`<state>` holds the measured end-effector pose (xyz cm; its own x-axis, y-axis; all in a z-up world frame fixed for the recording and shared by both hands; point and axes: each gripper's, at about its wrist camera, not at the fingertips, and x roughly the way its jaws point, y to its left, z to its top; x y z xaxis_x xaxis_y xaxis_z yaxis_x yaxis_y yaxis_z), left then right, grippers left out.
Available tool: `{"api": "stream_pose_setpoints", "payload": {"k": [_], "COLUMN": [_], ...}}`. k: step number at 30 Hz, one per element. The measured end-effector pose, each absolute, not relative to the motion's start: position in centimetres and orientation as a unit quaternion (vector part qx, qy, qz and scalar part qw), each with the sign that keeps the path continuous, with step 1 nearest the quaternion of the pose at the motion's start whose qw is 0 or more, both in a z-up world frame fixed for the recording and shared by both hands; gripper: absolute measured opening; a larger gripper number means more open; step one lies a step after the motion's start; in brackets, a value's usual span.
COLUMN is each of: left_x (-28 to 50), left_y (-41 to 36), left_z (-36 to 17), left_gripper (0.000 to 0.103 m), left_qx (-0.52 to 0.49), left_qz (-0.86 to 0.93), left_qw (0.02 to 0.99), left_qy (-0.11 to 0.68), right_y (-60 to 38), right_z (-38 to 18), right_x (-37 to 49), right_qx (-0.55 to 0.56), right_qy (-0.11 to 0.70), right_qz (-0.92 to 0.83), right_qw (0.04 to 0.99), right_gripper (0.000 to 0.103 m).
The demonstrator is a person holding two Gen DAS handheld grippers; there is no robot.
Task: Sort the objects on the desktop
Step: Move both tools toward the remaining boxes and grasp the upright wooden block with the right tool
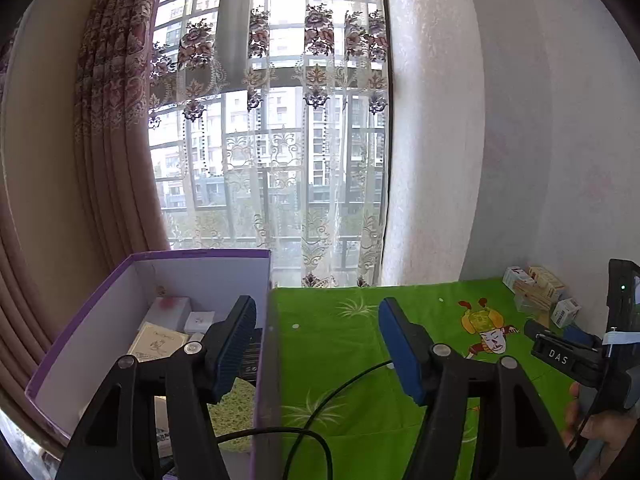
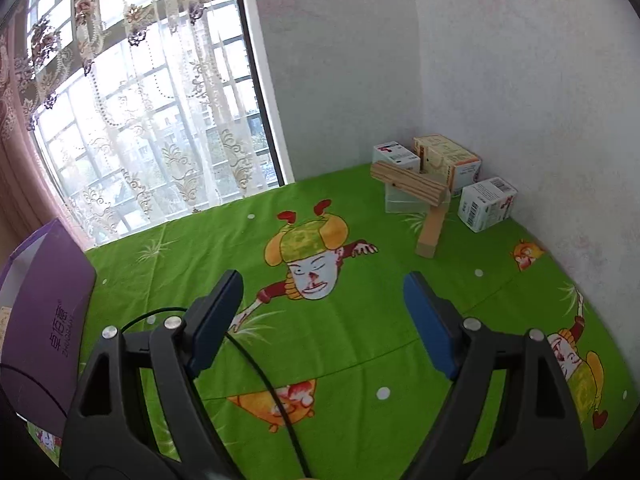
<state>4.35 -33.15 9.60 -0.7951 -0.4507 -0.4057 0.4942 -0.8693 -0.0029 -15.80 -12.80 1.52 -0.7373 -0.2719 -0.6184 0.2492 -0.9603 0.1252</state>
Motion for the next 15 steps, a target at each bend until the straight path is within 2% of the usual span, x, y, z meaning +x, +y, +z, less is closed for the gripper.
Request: {"api": "stream_pose_setpoints", "payload": {"k": [4, 8, 15], "left_x": [2.3, 0.5, -3.1], "left_y": [-31.6, -30.8, -29.8], "left_z": [9.3, 9.1, 8.4], "left_gripper": [0.065, 0.078, 0.078], "left_qx": [0.208, 0.211, 0.230], "left_qz": [-0.955, -0.960, -0.962], "left_qw": [0.204, 0.174, 0.132], "left_qy": [0.059, 0.067, 0.066], "right_y": [-11.5, -10.8, -10.3], "right_z": [0.3, -0.8, -2.4], "right_x": [-18.0, -20.8, -24.7], "right_qx": [0.348, 0.367, 0.408], "right_qy": [-0.010, -0.001, -0.008], "right_qz": [-0.935, -0.930, -0.913], "right_qw": [0.075, 0.019, -0.023], "right_gripper": [0.084, 0.084, 0.083]}}
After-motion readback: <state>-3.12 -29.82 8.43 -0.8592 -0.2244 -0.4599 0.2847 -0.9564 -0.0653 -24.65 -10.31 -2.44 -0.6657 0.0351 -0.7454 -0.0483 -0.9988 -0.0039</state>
